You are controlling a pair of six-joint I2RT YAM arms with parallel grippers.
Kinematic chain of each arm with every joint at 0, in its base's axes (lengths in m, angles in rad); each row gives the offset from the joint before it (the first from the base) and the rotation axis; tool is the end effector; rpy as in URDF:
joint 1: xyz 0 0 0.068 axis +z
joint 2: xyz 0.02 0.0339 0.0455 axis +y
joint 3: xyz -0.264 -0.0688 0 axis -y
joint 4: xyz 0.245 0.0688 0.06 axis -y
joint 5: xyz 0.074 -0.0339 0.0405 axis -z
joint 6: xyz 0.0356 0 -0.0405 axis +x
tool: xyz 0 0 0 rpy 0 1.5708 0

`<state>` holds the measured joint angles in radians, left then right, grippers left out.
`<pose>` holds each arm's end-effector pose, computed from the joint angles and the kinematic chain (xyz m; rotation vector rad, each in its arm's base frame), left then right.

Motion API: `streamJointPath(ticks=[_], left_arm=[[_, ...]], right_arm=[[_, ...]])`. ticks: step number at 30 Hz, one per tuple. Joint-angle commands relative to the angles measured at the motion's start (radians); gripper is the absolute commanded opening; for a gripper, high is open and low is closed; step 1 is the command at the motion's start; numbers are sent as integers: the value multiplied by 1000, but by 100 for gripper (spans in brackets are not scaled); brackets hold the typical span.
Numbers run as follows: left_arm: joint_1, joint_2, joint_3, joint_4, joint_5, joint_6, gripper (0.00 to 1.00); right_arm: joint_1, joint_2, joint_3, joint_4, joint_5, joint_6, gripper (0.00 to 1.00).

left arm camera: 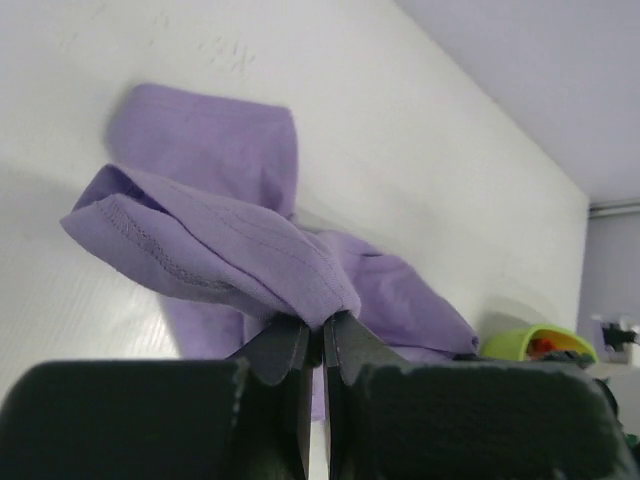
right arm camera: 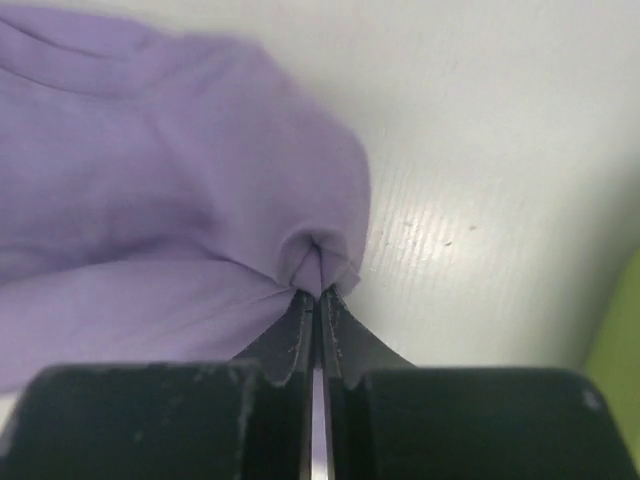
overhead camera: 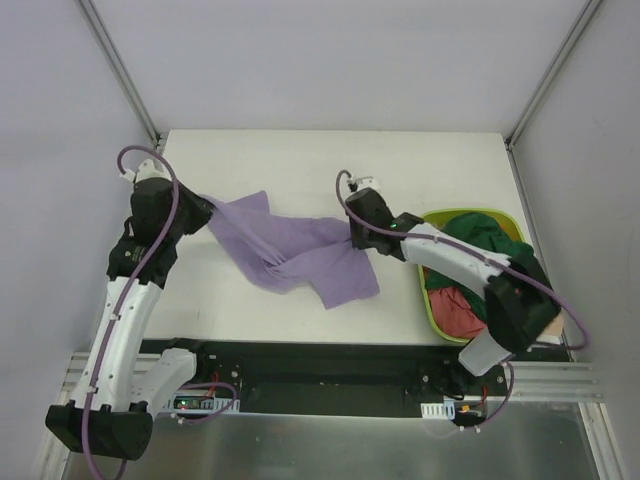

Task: Fold and stack the t-shirts
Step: Flatten out the tshirt

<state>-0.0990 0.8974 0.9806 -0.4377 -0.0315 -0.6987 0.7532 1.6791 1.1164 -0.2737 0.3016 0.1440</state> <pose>0.1964 -0.0184 0.3620 -0.5988 1.8641 -0.5009 0.2700 0.2386 0.2158 -0.5751 2.2884 0.0704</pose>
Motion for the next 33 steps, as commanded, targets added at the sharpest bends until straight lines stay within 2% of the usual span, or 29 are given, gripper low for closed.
streamJointPath(ticks=[1, 7, 11, 16, 19, 23, 29, 33], left_arm=[[-2, -92, 203, 13, -73, 18, 0], [-2, -218, 429, 11, -168, 41, 0], [-2, -262, 590, 13, -180, 77, 0], [-2, -282, 746, 13, -163, 113, 0], [-2, -288, 816, 13, -108, 122, 0], [-2, -270, 897, 20, -56, 128, 0], [-2, -226, 945, 27, -47, 134, 0], [-2, -177, 887, 33, -97, 149, 0]], right_arm=[[6, -295, 114, -22, 16, -133, 1], [50, -518, 293, -87, -61, -250, 1], [66, -601, 440, -145, -189, -282, 1], [72, -660, 621, -196, -327, -264, 0], [74, -665, 720, -251, -444, -238, 1], [74, -665, 818, -245, -587, -207, 1], [72, -635, 887, -251, -550, -214, 1], [72, -584, 869, -263, -365, -248, 1]])
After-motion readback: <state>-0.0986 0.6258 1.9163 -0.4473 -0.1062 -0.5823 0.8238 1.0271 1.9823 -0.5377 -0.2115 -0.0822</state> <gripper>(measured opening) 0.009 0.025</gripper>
